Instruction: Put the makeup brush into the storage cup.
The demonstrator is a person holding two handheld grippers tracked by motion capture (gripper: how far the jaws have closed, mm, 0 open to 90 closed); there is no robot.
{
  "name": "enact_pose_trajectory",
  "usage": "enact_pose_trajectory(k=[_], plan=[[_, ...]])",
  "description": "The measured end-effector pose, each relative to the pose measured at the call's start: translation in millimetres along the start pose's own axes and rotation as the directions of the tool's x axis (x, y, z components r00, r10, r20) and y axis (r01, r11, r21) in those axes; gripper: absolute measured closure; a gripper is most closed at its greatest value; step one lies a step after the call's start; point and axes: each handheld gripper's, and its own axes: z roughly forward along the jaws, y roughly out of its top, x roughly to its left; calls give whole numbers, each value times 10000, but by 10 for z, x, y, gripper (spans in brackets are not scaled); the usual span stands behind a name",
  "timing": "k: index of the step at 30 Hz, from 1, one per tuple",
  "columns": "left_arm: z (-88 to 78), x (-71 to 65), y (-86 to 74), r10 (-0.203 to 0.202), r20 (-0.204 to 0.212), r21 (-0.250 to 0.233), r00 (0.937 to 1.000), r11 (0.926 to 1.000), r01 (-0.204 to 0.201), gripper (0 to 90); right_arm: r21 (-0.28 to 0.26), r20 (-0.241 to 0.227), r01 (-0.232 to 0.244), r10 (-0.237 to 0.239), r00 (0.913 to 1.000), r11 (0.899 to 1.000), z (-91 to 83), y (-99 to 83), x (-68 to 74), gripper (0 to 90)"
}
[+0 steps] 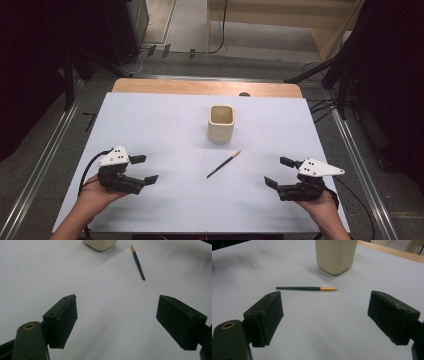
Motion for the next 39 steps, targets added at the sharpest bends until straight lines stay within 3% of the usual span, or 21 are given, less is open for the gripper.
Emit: enact_pose_trajectory(k=[8, 14, 16, 22, 29, 39], plan=[[12, 0, 2, -42, 3, 9, 10000, 10000, 42, 178, -114, -128, -82, 81, 9999, 9999, -6, -3, 0, 139], [12, 3, -1, -73, 12, 48, 10000, 10000, 73, 178, -376, 68, -48, 51, 10000, 9993, -26, 6, -8, 139], [12, 5, -1, -62, 11, 72, 10000, 10000, 62, 178, -315, 163, -266, 271, 9995, 9991, -36, 6, -25, 139], [17, 8, -4, -102, -10, 87, 9999, 9999, 102, 178, -142, 375, -297, 302, 9988, 9995, -23, 7, -37, 142], [24, 13, -4, -103, -5, 113, 9999, 9999, 103, 178, -314, 520, -397, 413, 9978, 9987, -19, 47, -62, 145], [25, 16, -7, -130, 7, 103, 9999, 9999, 130, 178, -139, 474, 66, -59, 9989, 9999, 89, 113, -25, 148]])
